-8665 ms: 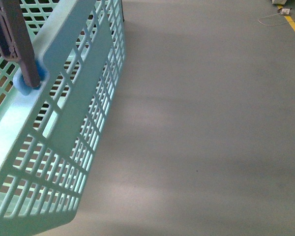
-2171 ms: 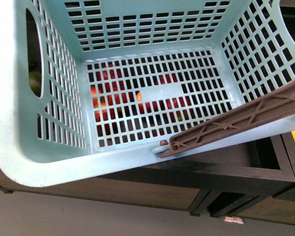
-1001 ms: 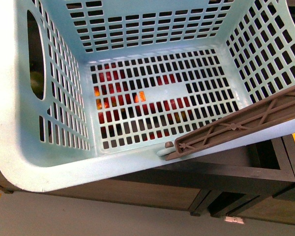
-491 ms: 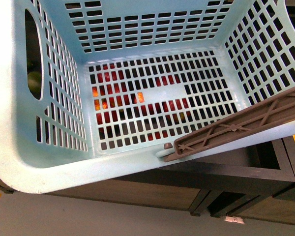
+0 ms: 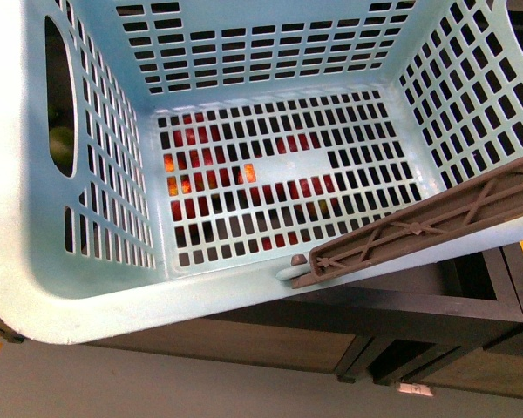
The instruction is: Pick lemon and mango into basket
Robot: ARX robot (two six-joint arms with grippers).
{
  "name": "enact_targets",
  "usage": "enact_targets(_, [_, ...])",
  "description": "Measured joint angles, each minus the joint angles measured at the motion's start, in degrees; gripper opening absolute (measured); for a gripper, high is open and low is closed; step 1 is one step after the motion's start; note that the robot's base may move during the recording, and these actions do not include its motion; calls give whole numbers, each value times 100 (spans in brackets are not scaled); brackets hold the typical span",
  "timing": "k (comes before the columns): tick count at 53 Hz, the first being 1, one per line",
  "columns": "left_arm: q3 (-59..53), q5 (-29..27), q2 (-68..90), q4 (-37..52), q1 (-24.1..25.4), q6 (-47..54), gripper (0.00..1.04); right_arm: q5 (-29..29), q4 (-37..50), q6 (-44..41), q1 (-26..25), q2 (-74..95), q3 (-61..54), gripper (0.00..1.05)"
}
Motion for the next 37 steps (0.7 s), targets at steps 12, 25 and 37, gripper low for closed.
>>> enact_targets(12, [0, -2, 0, 0, 0, 4, 4, 66, 20, 153, 358, 328, 435, 96])
enact_targets(25, [0, -2, 0, 0, 0, 2, 4, 251, -118, 369, 492, 741, 1036, 96])
enact_targets(37, [0, 0, 0, 0, 0, 2, 4, 297, -166, 557, 588, 997, 1364, 96])
